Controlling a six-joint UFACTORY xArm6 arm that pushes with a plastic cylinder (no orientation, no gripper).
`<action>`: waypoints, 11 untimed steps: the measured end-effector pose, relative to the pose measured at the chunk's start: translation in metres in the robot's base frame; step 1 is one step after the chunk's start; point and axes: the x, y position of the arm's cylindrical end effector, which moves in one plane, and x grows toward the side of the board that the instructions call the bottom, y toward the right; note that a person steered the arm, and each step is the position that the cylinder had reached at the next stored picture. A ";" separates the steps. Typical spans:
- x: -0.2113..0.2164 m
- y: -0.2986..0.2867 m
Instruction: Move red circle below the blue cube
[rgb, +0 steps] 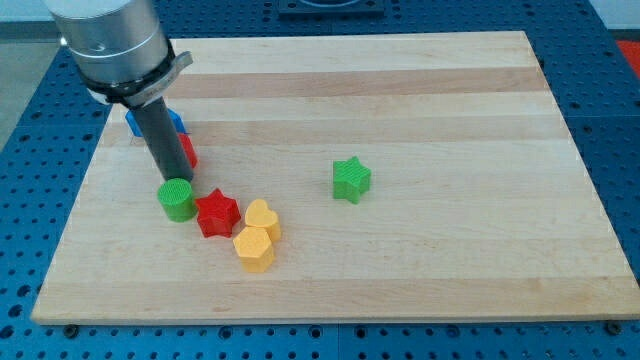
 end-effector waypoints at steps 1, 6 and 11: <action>0.006 0.008; -0.023 0.036; -0.026 -0.001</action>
